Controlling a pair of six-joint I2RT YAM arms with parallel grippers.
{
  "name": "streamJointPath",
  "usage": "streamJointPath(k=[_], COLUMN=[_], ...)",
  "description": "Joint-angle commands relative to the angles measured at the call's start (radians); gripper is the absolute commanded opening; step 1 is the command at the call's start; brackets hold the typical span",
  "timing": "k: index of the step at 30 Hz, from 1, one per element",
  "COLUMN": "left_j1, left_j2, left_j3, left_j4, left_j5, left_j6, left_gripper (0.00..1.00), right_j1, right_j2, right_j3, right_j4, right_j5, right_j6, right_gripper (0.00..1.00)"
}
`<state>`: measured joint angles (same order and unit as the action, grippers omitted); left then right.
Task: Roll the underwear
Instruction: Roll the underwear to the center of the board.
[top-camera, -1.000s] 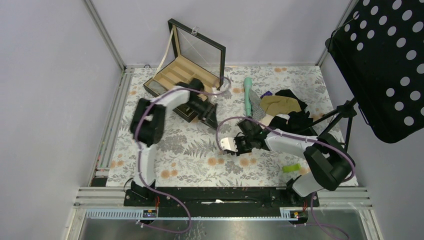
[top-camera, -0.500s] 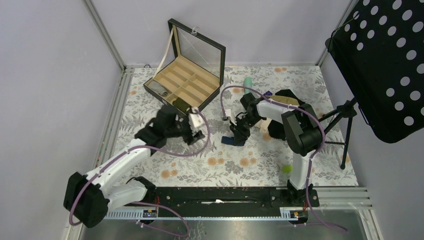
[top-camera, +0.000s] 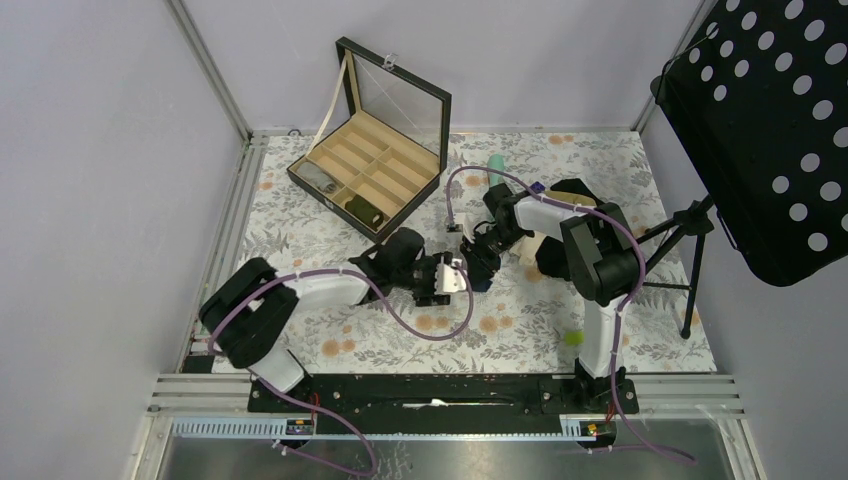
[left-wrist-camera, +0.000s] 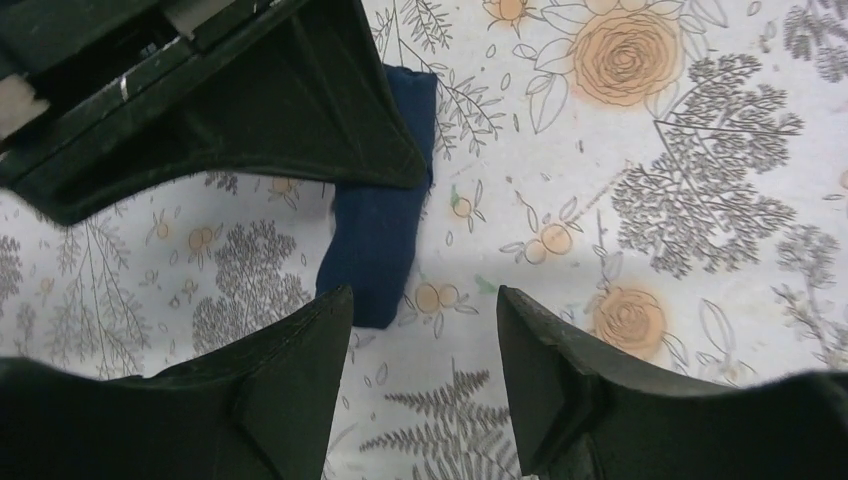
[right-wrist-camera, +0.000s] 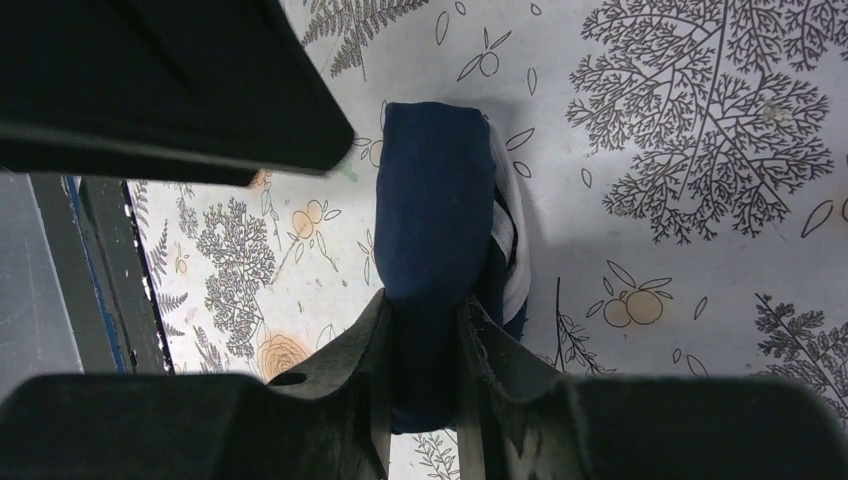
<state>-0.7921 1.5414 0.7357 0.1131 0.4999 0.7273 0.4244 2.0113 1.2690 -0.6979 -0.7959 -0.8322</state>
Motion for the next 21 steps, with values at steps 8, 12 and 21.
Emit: streamJointPath(k=[8,12,21], left_j1=[-0.068,-0.075,-0.077], left_j2=[0.188,0.232,0.243], left_j3=[0.123,0.146,0.177], left_j4=[0.183,0.148,0.01], left_j5=[-0.055,-0.069,-0.073], left_j6=[0.16,0.198,0.213], left_gripper=[0.6,0.55,0.01], right_j1=[-0.004,-0.005,-0.016], right_j2=[0.068,0.069,0.018], right_j3=[-0.071,-0.069,-0.052], right_j4=[0.018,0.017,-0.007], right_j5=[0.245,0.245,0.217], right_j6=[0.013,0.014,0.015], right_gripper=[0.08,0.08,0.26])
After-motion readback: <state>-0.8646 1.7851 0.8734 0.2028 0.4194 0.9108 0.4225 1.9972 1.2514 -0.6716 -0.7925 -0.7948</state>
